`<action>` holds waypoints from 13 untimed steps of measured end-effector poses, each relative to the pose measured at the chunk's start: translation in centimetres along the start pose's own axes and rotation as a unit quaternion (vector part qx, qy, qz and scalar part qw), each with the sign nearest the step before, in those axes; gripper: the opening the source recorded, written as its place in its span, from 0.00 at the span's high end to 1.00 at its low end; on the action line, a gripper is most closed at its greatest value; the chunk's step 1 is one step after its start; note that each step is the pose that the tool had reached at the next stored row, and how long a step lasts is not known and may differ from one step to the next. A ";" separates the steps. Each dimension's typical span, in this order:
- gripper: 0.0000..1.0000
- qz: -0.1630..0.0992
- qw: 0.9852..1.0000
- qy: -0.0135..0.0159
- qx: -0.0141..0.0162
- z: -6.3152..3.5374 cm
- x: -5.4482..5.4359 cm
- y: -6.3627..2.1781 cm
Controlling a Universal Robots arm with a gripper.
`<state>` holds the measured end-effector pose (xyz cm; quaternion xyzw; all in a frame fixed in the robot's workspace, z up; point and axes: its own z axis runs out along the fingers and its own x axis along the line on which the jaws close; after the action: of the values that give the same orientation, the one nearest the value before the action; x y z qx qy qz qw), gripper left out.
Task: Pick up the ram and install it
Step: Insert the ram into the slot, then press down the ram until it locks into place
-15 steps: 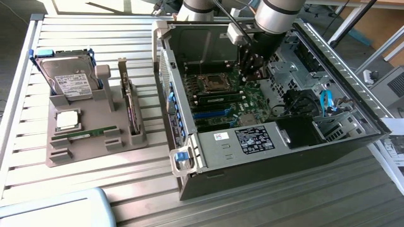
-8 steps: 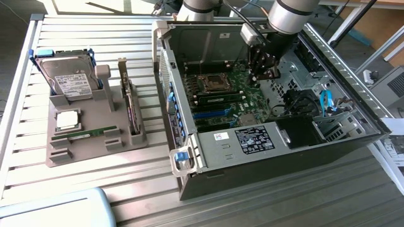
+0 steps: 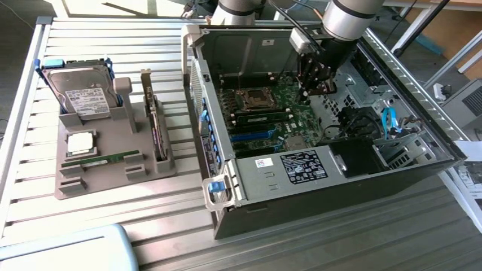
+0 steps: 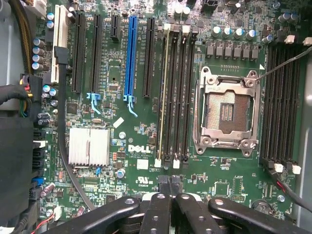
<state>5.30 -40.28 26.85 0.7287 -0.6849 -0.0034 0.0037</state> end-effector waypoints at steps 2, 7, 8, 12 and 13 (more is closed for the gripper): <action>0.89 0.000 1.000 0.000 0.000 0.00 0.0 0.00; 0.89 0.000 1.000 0.000 0.000 0.00 0.0 0.00; 0.89 0.000 1.000 0.000 0.000 0.02 0.0 0.03; 0.89 0.000 1.000 0.000 0.000 0.76 0.0 0.27; 0.89 0.000 1.000 0.000 0.000 0.94 0.0 0.28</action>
<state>5.02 -40.28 25.91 0.7287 -0.6848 -0.0034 0.0037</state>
